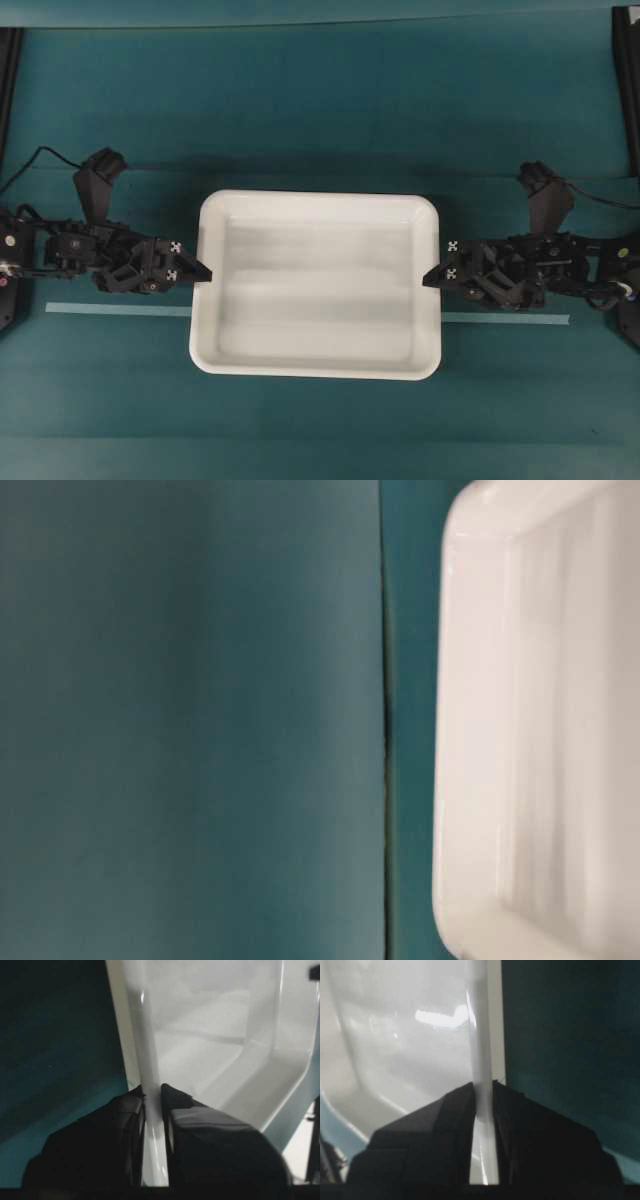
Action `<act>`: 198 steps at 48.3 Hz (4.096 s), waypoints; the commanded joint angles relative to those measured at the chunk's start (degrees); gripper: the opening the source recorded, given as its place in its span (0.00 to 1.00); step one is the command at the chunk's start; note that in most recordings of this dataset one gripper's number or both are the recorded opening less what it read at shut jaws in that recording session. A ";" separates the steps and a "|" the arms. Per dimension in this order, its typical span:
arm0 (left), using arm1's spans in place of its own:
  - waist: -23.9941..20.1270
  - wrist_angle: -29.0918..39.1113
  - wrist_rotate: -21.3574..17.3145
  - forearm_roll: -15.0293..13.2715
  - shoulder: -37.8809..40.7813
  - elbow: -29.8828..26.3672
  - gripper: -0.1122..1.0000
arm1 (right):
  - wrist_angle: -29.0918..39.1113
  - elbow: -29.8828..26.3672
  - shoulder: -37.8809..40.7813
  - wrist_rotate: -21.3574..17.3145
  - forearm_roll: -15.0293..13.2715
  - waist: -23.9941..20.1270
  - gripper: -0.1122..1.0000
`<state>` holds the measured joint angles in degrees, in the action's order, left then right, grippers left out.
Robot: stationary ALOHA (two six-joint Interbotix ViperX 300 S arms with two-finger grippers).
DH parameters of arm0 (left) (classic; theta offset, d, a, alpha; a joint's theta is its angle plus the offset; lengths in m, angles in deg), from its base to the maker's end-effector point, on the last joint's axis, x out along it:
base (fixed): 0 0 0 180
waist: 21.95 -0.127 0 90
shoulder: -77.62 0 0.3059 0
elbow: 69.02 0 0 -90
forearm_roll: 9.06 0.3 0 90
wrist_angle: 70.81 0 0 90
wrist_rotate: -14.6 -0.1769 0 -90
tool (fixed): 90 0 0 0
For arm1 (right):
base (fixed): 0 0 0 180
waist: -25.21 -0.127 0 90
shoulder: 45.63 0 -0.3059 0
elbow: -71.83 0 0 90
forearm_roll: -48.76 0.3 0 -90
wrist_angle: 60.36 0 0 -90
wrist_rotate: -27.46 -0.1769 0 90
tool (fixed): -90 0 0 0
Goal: Lift the white case with both hands.
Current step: 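Close both grippers on the left and right tray walls, then lift the gripped tray upward with both grippers, then lower the held tray back onto the table with both grippers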
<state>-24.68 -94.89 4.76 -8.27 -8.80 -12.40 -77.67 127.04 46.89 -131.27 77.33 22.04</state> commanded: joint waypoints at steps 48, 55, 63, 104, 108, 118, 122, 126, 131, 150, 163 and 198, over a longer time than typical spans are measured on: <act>1.32 21.97 0.79 0.18 -19.42 -11.16 0.17 | 22.24 -7.38 -24.70 0.53 -1.14 6.33 0.21; 0.79 21.97 0.79 0.18 -22.50 -11.69 0.17 | 24.08 -8.00 -27.42 0.53 -1.14 7.21 0.21; 0.62 25.31 0.79 0.18 -25.66 -13.62 0.17 | 26.81 -8.96 -28.56 0.53 -1.23 7.56 0.21; 2.20 38.50 3.34 0.18 -30.41 -28.21 0.16 | 40.43 -24.43 -34.63 0.00 -3.96 9.76 0.20; 2.20 38.50 4.22 0.18 -30.50 -29.53 0.16 | 41.92 -26.19 -35.24 0.00 -3.96 10.90 0.20; 2.20 40.08 4.31 0.26 -30.50 -33.93 0.16 | 45.26 -28.21 -36.65 0.00 -4.04 12.48 0.20; 2.02 42.36 4.31 0.26 -30.50 -35.95 0.16 | 46.05 -28.48 -37.00 0.00 -4.04 13.10 0.20; 1.76 44.30 4.31 0.44 -30.41 -37.97 0.16 | 46.23 -28.92 -37.09 0.00 -4.13 13.18 0.20; 1.49 45.35 4.31 0.44 -30.32 -39.29 0.16 | 46.23 -30.23 -36.91 0.00 -4.13 13.36 0.20; 1.14 45.44 4.31 0.44 -30.06 -41.22 0.15 | 48.08 -34.54 -36.39 0.00 -4.13 14.24 0.20; 1.05 45.44 4.13 0.44 -29.79 -42.19 0.15 | 49.04 -35.95 -35.68 0.09 -4.13 14.24 0.20; 1.05 45.35 4.39 0.44 -28.83 -38.06 0.15 | 48.78 -32.70 -35.24 0.79 -4.83 14.06 0.20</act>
<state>-23.80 -48.57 8.98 -8.01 -41.15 -50.90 -27.66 94.52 7.96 -131.10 72.49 36.19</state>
